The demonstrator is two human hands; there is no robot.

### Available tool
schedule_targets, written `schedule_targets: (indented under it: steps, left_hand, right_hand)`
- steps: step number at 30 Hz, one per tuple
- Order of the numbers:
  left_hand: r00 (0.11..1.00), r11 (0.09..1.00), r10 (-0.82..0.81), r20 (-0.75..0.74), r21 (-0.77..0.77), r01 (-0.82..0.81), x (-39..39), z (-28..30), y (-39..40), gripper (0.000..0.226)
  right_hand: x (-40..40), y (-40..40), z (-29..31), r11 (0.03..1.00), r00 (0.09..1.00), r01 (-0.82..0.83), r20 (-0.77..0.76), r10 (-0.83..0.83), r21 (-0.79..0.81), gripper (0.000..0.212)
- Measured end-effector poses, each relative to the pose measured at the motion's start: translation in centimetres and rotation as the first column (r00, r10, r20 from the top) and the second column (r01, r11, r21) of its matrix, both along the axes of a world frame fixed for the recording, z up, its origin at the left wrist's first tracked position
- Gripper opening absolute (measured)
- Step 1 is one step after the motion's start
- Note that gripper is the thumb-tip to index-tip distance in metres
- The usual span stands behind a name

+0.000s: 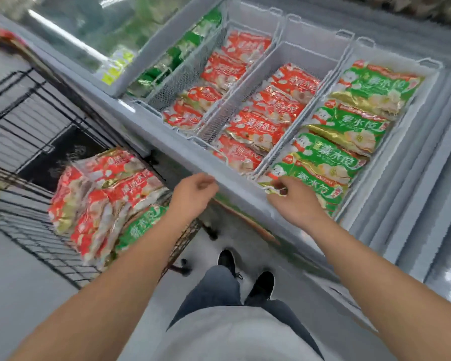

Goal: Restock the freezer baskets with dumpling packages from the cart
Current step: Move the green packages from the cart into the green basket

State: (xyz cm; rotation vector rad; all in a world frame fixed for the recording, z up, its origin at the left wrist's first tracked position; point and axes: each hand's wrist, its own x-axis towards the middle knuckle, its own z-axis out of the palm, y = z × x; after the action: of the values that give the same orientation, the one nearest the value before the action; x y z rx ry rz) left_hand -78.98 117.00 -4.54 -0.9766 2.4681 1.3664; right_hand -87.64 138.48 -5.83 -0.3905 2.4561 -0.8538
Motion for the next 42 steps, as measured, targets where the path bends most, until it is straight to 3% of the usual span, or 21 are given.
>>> schedule_targets:
  steps: [5,10,15,19,28,34,38,42]
  left_hand:
    - [0.963,0.963,0.271,0.003,0.002,-0.271,8.1,0.0,-4.6,0.024]
    - [0.85,0.852,0.522,0.071,-0.004,-0.523,16.6,-1.2,-9.3,0.029]
    - [0.739,0.743,0.662,0.122,0.02,-0.669,22.7,-3.7,-12.8,0.033]
    - [0.672,0.676,0.712,0.203,0.062,-0.735,25.2,-6.6,-15.8,0.038]
    - [0.59,0.58,0.678,0.439,0.173,-0.796,24.0,-15.6,-21.7,0.049]
    - [0.524,0.51,0.647,0.554,0.197,-0.837,23.2,-23.1,-24.3,0.045]
    - [0.396,0.385,0.732,0.554,0.144,-0.912,22.6,-26.1,-24.6,0.033]
    - [0.225,0.181,0.83,0.511,0.135,-0.974,22.1,-27.1,-24.5,0.027]
  right_hand:
    - [3.4,-7.7,0.6,0.97,0.971,-0.24,-0.027,0.24,-0.035,0.039]
    - [8.4,-15.7,-0.7,0.838,0.838,-0.546,-0.005,0.546,0.012,0.04]
    - [11.8,-22.0,-3.7,0.744,0.747,-0.665,0.056,0.663,0.066,0.037]
    - [12.7,-25.8,-6.2,0.709,0.724,-0.689,0.138,0.676,0.148,0.038]
    - [11.3,-32.9,-13.6,0.743,0.784,-0.611,0.341,0.519,0.273,0.052]
    - [9.6,-35.6,-19.9,0.857,0.848,-0.392,0.492,0.197,0.334,0.064]
    - [9.2,-36.3,-23.0,0.921,0.843,-0.244,0.535,0.046,0.305,0.062]
    - [9.1,-37.9,-25.0,0.966,0.873,-0.029,0.477,-0.1,0.256,0.042]
